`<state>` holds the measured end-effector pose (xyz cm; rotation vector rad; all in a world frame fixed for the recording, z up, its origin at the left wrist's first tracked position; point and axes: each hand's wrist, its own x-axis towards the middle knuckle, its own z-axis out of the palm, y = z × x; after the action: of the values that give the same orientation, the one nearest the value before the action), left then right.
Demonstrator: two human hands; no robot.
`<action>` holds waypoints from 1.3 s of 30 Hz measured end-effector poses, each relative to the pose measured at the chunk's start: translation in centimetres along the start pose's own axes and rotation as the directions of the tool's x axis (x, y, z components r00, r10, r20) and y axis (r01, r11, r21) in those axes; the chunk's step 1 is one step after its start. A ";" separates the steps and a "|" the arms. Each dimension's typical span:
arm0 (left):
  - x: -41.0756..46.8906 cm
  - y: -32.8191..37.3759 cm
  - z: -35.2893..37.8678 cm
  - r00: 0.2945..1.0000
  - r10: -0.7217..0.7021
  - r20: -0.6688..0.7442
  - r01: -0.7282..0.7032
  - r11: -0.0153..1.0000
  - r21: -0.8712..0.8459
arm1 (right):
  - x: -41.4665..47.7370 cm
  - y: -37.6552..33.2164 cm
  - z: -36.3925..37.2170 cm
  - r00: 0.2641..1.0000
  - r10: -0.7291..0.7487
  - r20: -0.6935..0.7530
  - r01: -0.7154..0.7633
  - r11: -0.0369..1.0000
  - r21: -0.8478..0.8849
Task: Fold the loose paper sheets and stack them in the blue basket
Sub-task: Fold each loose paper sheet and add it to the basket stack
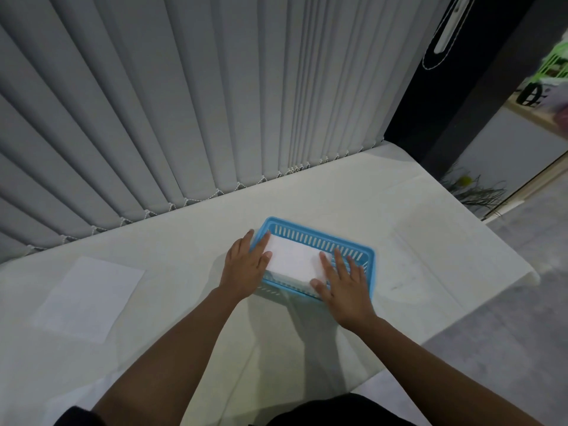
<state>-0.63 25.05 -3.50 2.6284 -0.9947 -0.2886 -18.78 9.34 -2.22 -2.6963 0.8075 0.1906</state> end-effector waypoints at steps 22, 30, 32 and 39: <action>-8.2 -2.3 -3.0 0.861 -0.501 0.089 0.405 0.568 -0.717 | 0.5 -2.8 1.7 0.916 0.369 0.159 -0.316 0.418 0.852; -12.7 -8.0 -6.5 0.732 -0.679 0.052 0.472 0.450 -0.758 | -3.0 -11.8 2.4 0.950 0.280 0.139 -0.254 0.433 0.865; -13.5 -8.9 -7.0 0.689 -0.721 0.069 0.487 0.390 -0.782 | -3.6 -13.3 3.2 0.947 0.295 0.127 -0.256 0.453 0.854; -15.0 -12.6 -7.2 0.697 -0.711 0.098 0.485 0.366 -0.794 | -5.8 -17.1 6.0 0.928 0.358 0.101 -0.282 0.499 0.820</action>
<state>-1.93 45.66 -0.17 1.9644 0.2789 -0.3997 -14.31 27.79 -2.08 -1.6363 1.0792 -0.1962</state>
